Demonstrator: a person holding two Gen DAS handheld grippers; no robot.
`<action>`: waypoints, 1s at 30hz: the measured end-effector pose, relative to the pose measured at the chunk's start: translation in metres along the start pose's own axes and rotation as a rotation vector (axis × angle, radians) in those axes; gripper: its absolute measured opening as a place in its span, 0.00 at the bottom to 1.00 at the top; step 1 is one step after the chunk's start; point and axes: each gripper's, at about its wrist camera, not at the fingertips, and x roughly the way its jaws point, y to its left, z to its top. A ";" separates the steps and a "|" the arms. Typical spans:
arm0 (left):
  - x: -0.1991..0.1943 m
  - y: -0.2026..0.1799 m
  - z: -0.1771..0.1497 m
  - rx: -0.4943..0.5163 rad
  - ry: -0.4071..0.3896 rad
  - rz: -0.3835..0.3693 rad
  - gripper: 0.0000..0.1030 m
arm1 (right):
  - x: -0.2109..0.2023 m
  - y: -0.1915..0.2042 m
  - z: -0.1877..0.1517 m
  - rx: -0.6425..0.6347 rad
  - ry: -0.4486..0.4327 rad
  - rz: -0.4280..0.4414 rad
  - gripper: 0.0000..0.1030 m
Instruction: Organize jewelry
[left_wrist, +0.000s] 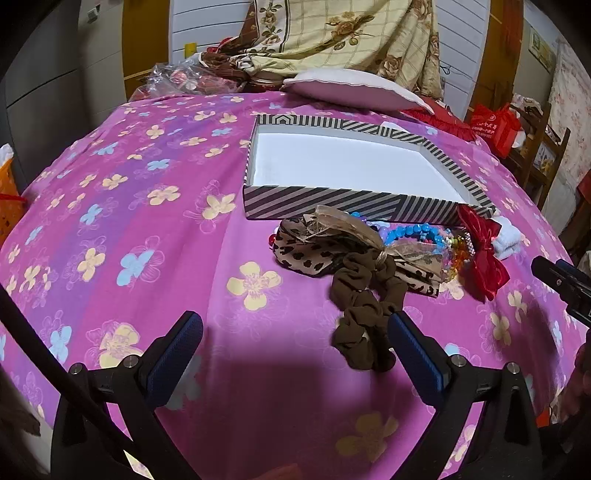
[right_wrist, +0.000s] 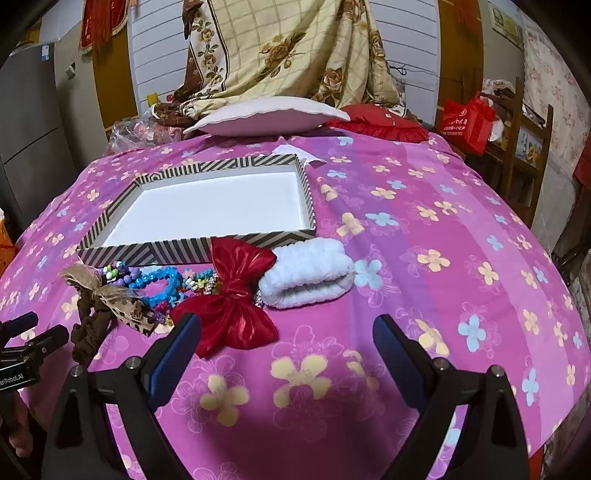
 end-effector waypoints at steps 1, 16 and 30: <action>0.000 0.000 0.000 -0.001 0.000 -0.002 0.73 | 0.001 0.001 0.000 -0.003 0.004 0.001 0.93; -0.001 0.003 0.001 -0.011 0.000 -0.005 0.73 | 0.017 0.001 -0.007 0.059 0.090 0.087 0.93; 0.000 0.001 0.000 -0.007 0.004 0.001 0.73 | 0.016 0.011 -0.007 0.000 0.113 0.089 0.93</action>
